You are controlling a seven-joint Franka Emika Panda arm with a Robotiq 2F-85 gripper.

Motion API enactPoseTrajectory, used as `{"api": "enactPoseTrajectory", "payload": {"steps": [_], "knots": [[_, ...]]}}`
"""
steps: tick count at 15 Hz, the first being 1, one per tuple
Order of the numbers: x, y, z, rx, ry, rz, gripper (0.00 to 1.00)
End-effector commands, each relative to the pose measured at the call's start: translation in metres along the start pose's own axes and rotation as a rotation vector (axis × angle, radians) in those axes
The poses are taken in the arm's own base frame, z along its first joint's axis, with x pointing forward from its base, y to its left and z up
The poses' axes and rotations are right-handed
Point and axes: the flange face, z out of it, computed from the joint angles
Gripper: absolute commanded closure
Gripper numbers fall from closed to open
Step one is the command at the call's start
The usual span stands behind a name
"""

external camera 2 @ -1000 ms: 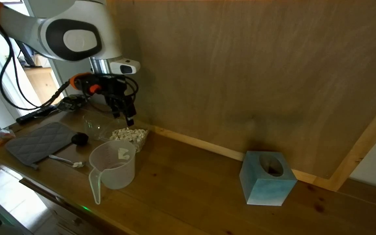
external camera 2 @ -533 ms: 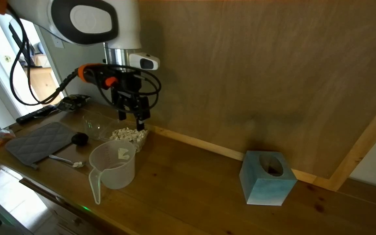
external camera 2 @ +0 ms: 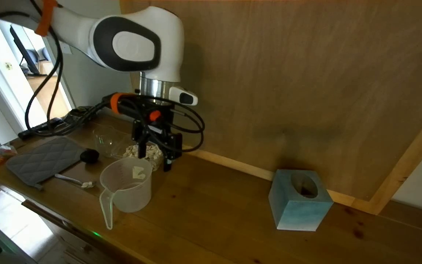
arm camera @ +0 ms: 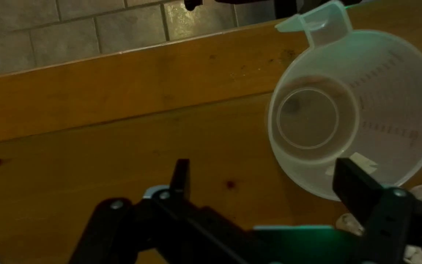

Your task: Pour the contents of the clear jug into the glass cup

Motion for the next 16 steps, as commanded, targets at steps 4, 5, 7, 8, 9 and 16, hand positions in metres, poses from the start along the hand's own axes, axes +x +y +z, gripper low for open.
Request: {"api": "enactPoseTrajectory", "payload": {"steps": [4,5,7,8,9,16], "knots": [[0.009,0.001,0.024,-0.024,-0.059,-0.066,0.00],[0.008,0.001,0.025,-0.022,-0.072,-0.071,0.00],[0.005,0.000,0.028,-0.014,-0.095,-0.074,0.00],[0.004,0.000,0.030,-0.013,-0.106,-0.077,0.00],[0.001,-0.001,0.032,-0.005,-0.113,-0.080,0.00],[0.002,-0.009,0.056,0.020,-0.121,-0.097,0.00]]}}
